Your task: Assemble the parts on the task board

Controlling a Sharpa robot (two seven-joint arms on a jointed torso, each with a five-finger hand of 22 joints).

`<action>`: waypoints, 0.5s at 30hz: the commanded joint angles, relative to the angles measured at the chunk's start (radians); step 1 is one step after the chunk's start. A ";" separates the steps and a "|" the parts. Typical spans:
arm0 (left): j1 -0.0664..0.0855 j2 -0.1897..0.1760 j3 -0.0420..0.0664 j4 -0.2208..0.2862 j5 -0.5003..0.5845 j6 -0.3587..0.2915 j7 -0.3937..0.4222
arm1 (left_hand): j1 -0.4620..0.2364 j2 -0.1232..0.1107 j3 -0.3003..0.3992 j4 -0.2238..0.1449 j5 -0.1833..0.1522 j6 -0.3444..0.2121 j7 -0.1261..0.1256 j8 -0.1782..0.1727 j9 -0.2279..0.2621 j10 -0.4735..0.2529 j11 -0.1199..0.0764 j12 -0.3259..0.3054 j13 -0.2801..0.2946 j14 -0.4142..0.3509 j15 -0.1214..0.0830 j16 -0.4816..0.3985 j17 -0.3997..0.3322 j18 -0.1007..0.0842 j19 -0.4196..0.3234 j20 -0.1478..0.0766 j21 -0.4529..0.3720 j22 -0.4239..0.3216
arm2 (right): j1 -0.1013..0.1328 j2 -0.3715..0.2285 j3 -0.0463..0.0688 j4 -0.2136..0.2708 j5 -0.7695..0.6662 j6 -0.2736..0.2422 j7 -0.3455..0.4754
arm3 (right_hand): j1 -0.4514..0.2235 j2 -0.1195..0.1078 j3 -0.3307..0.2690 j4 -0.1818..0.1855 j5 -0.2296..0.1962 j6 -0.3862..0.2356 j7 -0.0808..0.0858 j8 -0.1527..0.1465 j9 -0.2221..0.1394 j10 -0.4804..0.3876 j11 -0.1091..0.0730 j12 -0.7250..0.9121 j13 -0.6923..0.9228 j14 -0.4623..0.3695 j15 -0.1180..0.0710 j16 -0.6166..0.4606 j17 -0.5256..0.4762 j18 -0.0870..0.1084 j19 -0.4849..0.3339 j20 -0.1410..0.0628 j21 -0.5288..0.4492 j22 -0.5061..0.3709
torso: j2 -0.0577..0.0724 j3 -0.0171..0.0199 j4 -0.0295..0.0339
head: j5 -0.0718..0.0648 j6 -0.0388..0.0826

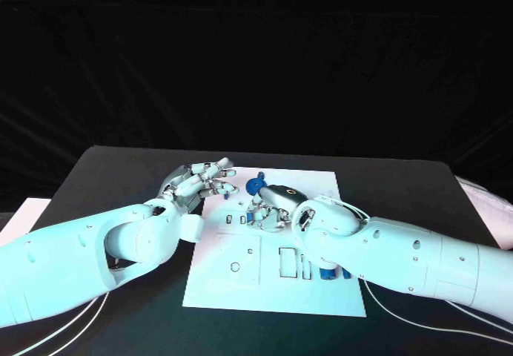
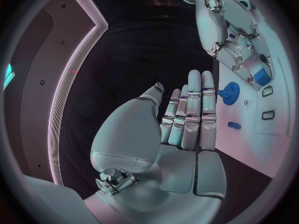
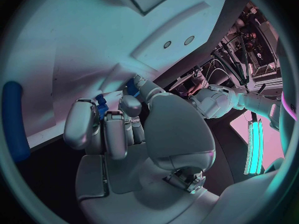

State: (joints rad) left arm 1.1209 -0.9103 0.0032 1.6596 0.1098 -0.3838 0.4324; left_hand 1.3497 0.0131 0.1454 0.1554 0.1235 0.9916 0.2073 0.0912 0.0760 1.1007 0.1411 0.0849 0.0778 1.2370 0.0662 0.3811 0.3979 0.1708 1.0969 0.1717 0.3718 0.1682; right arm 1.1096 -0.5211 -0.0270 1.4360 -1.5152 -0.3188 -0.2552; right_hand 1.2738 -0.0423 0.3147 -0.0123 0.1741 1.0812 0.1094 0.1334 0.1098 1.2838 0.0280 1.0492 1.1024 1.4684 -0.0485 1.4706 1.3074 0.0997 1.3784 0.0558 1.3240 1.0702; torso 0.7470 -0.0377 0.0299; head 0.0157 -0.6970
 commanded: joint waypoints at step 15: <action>0.000 0.004 0.001 -0.001 0.001 0.028 0.002 | 0.001 0.007 0.006 -0.001 0.005 0.001 -0.001 0.000 0.001 -0.001 -0.001 0.007 0.000 -0.007 0.001 0.008 0.003 0.009 -0.005 0.000 0.007 0.002 | -0.011 -0.007 -0.006 0.008 -0.026 -0.041 -0.031 | -0.070 -0.060 -0.059 0.016 -0.002 -0.120 0.039 -0.069 -0.027 -0.098 0.031 -0.128 -0.106 0.056 0.027 -0.023 0.037 -0.001 -0.018 0.022 -0.021 -0.021 | 0.000 -0.0001 0.0007 | -0.002 0.000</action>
State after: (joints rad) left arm 1.1208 -0.9091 0.0032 1.6579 0.1098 -0.3811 0.4314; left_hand 1.3497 0.0131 0.1454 0.1554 0.1235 0.9916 0.2073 0.0912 0.0758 1.1007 0.1411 0.0867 0.0778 1.2371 0.0662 0.3847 0.3995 0.1707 1.0969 0.1717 0.3743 0.1685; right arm 1.1034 -0.5258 -0.0299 1.4454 -1.5313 -0.3298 -0.2648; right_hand 1.2114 -0.1046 0.2624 0.0035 0.1754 0.9676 0.1460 0.0671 0.0854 1.1901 0.0570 0.9272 1.0018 1.4647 -0.0267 1.4513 1.3073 0.0997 1.3605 0.0737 1.3053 1.0497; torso 0.7472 -0.0377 0.0300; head 0.0149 -0.6972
